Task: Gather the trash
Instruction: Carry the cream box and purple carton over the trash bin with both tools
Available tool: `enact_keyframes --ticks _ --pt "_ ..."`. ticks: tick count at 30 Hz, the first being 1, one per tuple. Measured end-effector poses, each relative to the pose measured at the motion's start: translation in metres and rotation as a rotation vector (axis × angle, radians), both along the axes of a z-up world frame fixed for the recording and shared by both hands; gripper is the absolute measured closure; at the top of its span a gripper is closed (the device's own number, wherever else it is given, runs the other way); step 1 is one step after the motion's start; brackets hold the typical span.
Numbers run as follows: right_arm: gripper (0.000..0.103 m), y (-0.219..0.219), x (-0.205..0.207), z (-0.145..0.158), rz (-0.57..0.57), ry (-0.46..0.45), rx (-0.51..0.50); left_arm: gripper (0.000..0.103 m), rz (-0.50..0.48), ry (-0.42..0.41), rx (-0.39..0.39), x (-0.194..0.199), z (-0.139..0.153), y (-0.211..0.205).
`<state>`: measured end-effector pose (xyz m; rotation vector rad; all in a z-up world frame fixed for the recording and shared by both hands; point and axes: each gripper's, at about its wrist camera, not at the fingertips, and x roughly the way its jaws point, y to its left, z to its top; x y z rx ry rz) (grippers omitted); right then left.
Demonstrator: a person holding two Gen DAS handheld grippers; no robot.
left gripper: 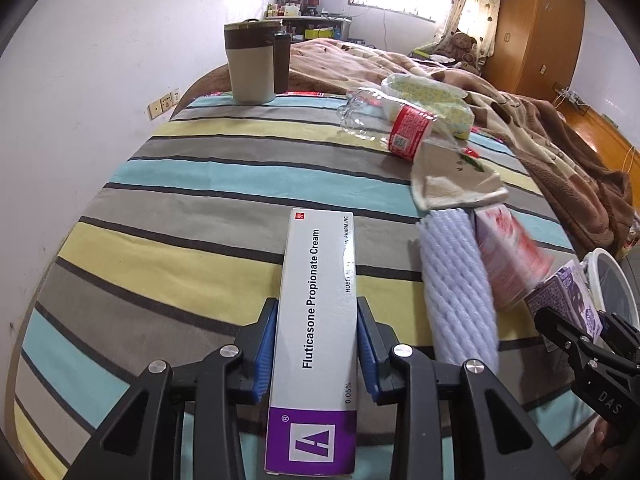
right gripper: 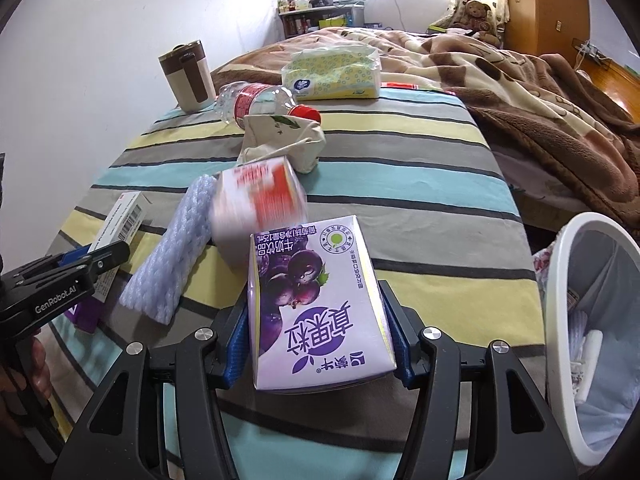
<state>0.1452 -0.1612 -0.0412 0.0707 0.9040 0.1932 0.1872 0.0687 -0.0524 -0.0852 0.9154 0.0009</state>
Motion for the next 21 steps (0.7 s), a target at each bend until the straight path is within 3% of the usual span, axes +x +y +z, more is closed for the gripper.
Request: enact_keyframes --ticks 21 --pt "0.045 -0.041 -0.037 0.035 -0.077 -0.103 0.042 0.066 -0.108 -0.136 -0.015 -0.050 0.057 -0.049"
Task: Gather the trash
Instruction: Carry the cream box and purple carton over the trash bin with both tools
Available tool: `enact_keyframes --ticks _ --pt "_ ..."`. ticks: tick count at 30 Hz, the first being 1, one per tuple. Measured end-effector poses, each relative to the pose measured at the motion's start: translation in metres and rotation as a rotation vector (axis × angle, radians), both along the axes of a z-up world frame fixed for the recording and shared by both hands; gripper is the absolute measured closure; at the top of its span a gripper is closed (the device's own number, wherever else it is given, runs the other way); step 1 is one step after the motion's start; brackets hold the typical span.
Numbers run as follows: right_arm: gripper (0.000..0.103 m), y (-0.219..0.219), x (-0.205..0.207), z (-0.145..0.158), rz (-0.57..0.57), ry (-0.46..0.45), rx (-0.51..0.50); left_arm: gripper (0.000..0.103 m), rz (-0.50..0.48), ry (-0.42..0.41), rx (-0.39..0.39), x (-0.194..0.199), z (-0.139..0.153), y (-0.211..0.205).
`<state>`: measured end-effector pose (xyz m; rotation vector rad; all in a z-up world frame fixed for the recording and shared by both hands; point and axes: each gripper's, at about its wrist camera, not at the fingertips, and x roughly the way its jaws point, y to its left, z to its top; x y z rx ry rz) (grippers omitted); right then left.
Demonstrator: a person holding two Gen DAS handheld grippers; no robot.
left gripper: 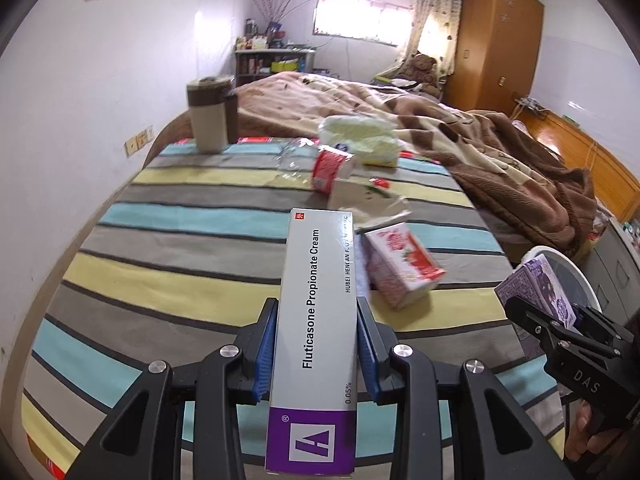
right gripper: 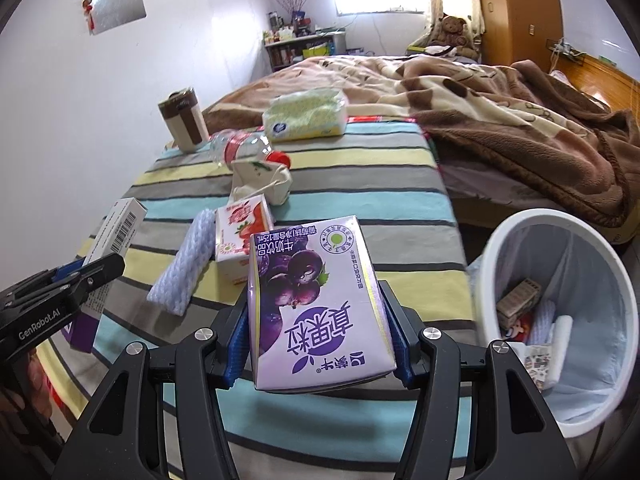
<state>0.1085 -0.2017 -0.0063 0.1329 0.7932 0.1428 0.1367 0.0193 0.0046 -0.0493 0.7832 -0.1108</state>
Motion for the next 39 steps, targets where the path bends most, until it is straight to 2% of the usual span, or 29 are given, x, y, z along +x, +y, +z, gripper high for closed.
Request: enact_keyframes --ticks 19,39 --pt "0.045 -0.086 -0.025 0.018 -0.187 -0.056 -0.003 0.066 -0.227 -0.066 -0.026 -0.019 0.032 -0.109" --pt "0.045 -0.160 -0.033 0.009 -0.344 -0.024 -0.005 0.066 -0.441 -0.020 -0.043 -0.013 0.020 -0.226"
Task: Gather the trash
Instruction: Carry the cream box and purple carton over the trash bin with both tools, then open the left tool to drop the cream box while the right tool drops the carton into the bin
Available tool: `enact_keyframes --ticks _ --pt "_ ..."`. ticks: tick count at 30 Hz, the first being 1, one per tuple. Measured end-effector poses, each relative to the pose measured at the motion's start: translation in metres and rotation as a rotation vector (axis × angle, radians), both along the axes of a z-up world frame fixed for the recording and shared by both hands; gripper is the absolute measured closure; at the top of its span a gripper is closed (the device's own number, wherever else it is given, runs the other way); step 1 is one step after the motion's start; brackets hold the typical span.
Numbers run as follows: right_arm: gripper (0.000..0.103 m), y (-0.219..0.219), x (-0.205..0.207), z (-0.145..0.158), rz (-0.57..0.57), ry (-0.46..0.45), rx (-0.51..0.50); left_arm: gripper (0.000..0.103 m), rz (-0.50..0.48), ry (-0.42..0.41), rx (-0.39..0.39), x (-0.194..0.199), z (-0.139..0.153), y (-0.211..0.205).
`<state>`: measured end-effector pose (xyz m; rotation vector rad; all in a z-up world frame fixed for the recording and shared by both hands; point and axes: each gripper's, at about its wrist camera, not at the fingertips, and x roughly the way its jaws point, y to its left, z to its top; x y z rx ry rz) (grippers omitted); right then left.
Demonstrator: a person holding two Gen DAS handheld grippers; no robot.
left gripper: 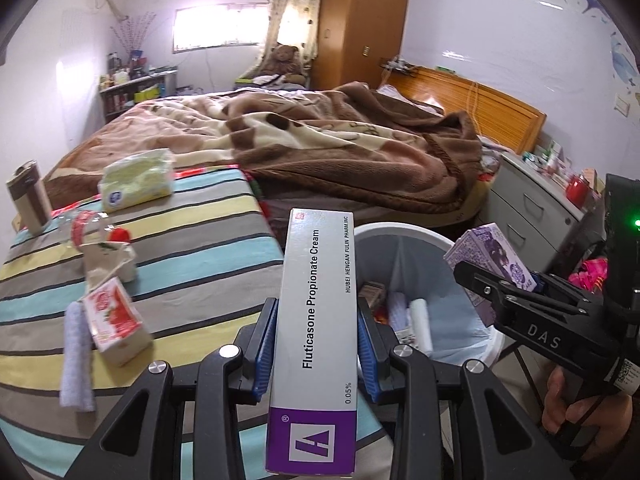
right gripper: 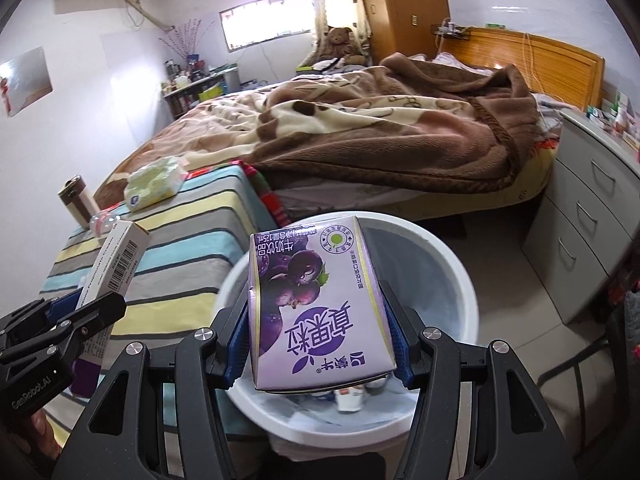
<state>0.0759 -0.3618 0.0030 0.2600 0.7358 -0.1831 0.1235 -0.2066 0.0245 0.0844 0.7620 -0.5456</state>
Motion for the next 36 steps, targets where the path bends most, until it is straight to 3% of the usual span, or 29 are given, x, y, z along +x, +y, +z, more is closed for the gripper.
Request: enact_keyframes --ticks 14,30,31,33,36 --pt "0.045 -0.030 0.004 -0.016 -0.035 0.041 0.010 0.066 -0.072 0.036 0.019 0.006 -0.018 -0.056" --pt "0.044 -0.043 0.007 -0.027 -0.053 0.069 0.014 0.066 -0.117 0.074 -0.004 0.015 -0.031 -0.075" --pt "0.043 -0.043 0.006 -0.027 -0.051 0.068 0.017 0.065 -0.116 0.075 -0.005 0.015 -0.030 -0.075" --pt "0.039 -0.043 0.006 -0.026 -0.051 0.064 0.023 0.052 -0.116 0.079 -0.015 0.016 -0.030 -0.073" --pt "0.034 -0.043 0.005 -0.024 -0.057 0.053 0.030 0.050 -0.109 0.072 -0.019 0.014 -0.028 -0.070"
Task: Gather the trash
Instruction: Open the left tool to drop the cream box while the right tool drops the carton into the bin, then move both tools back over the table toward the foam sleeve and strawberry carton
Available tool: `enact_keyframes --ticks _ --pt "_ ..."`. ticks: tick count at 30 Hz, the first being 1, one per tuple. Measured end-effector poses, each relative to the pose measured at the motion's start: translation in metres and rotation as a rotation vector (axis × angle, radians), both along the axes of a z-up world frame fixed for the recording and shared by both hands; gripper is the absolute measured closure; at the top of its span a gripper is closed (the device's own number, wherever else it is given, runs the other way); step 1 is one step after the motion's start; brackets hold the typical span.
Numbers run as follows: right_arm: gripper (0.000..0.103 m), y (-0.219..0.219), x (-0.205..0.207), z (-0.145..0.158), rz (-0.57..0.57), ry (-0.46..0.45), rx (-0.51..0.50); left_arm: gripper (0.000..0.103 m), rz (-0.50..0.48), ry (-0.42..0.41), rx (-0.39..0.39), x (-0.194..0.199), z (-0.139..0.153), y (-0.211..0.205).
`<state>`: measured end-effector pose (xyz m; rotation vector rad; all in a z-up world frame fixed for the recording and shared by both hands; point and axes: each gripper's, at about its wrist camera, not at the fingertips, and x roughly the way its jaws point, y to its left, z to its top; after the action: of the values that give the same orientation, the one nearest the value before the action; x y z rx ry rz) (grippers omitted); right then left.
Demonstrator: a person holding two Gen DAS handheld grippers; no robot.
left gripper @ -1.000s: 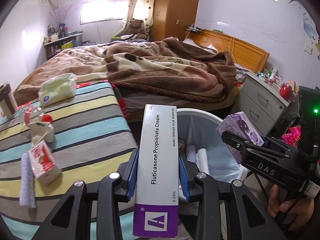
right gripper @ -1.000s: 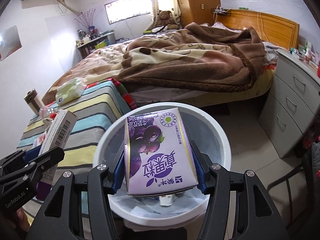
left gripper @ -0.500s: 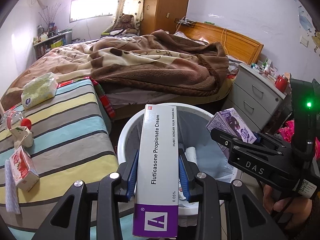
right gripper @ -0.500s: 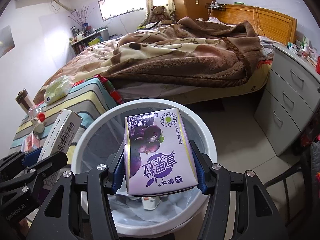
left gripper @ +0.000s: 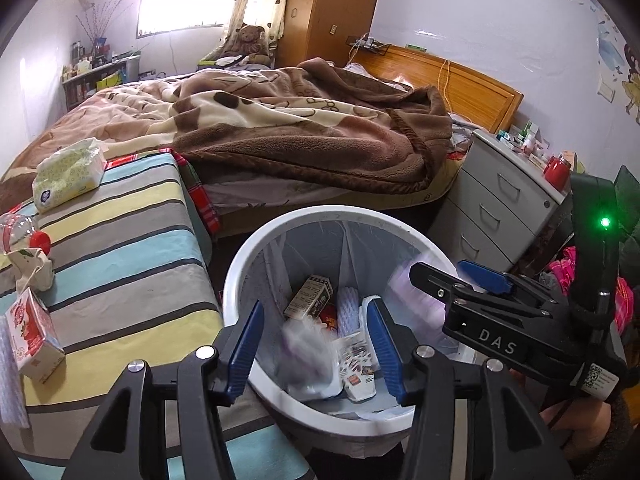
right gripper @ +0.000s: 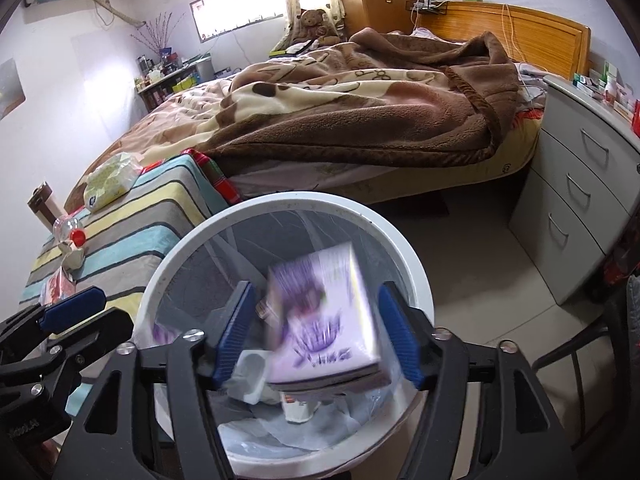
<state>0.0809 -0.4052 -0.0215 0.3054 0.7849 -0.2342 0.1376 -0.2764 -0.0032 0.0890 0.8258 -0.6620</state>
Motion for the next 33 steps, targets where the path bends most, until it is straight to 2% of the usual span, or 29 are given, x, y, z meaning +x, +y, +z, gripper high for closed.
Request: enact_keyframes --ticks 6,15,33 --pt "0.030 0.004 -0.003 0.007 -0.003 -0.028 0.002 0.046 0.013 -0.007 -0.007 -0.003 0.005 0.009" --pt "0.029 0.015 -0.003 0.015 0.009 -0.066 0.007 0.045 0.052 -0.037 -0.028 -0.012 0.019 0.036" --pt "0.028 0.069 0.005 0.027 0.131 -0.143 0.000 0.044 0.216 -0.096 -0.035 -0.016 0.033 0.120"
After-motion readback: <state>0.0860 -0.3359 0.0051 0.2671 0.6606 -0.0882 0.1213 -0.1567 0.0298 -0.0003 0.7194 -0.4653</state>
